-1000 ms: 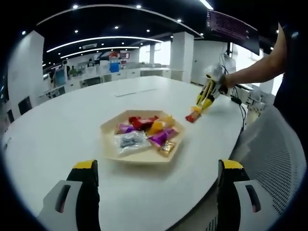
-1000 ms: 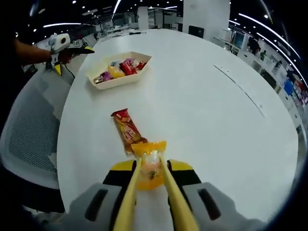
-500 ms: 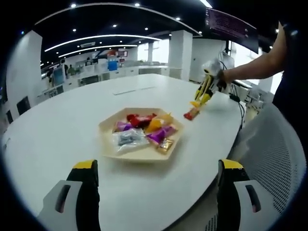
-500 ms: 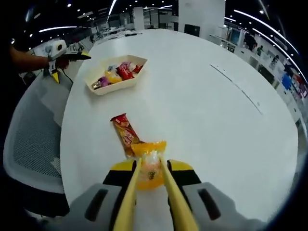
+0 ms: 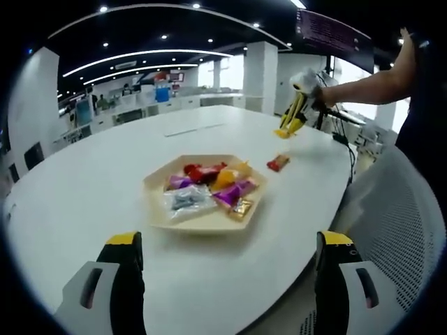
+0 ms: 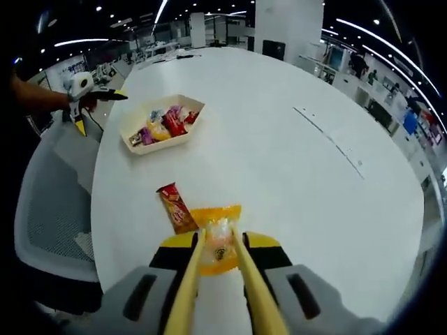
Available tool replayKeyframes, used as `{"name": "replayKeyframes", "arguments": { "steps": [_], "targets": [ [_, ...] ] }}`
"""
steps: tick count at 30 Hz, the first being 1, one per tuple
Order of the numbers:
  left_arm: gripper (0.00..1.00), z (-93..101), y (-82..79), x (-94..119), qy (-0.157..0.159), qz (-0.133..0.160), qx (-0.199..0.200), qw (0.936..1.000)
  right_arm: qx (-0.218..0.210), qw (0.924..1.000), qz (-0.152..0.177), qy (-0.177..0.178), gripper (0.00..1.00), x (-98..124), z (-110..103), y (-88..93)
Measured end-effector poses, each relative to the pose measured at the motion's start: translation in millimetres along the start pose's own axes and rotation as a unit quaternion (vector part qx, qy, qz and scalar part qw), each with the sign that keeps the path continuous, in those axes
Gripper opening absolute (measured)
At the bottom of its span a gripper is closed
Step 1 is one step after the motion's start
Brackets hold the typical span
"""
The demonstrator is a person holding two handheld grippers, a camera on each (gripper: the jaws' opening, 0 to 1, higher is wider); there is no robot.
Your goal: Place the target food into the container with the food tongs after gripping and lifting it, then release it inside without dropping or visibly crushing the food.
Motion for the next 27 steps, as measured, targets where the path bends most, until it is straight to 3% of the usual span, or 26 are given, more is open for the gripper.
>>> {"name": "replayKeyframes", "arguments": {
  "steps": [6, 27],
  "targets": [
    [1.0, 0.5, -1.8, 1.2, 0.001, 0.007, 0.004, 1.0, -0.016, 0.9998, -0.006, -0.006, 0.25, 7.2, -0.7, -6.9],
    [0.99, -2.1, -2.3, 2.9, -0.007, 0.014, -0.004, 0.9999, -0.012, 0.9998, -0.007, 0.016, 0.25, 22.8, -0.1, -29.3]
  ]
}}
Point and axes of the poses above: the point that each gripper's makers call its tool centre point, and the gripper's own axes: x roughly backward along the fingers, z roughly to its right, y roughly out of its underside, the point moved 8 cm from there along x, roughly backward along the fingers, and after that the axes turned 2 degrees about -z, right-handed, at the moved point
